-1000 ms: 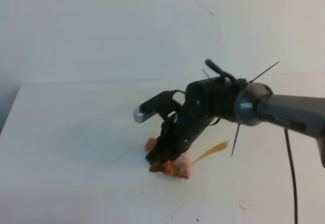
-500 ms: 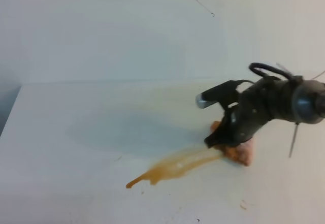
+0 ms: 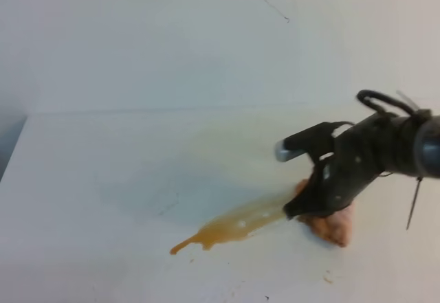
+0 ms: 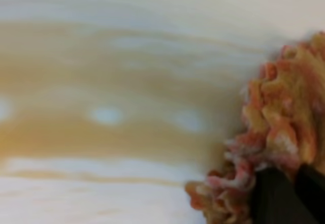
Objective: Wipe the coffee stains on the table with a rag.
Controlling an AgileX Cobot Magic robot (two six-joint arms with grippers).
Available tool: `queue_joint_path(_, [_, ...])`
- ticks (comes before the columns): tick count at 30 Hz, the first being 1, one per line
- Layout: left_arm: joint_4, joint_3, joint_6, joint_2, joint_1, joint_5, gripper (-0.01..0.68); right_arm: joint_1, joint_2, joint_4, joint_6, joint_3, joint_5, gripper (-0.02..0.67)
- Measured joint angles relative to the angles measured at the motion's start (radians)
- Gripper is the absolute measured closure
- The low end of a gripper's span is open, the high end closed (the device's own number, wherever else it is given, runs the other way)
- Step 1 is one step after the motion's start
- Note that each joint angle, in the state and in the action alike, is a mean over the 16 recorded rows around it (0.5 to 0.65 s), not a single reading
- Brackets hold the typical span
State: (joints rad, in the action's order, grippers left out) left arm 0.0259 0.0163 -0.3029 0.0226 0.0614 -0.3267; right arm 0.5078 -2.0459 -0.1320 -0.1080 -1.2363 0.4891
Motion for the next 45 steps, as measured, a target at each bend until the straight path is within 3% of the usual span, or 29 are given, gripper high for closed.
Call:
queue_joint_path(11, [0.0,0.008,0.0,0.002,0.0,0.0,0.674,0.373,-0.032,0.21,0.08,-0.122,-0.06,0.614])
queue_joint_path(18, [0.0,-0.005,0.0,-0.002,0.0,0.0,0.674,0.477,-0.05,0.327,0.178,-0.271,-0.073,0.605])
queue_joint_path(32, [0.0,-0.008,0.0,0.002,0.0,0.0,0.674,0.437,-0.168,0.397,0.245,-0.363,-0.129,0.603])
queue_joint_path(38, [0.0,-0.003,0.0,0.003,0.0,0.0,0.674,0.345,-0.195,0.335,0.197,-0.337,-0.117,0.603])
queue_joint_path(45, [0.0,-0.008,0.0,0.005,0.0,0.0,0.674,0.169,-0.134,0.176,0.074,-0.233,-0.11,0.603])
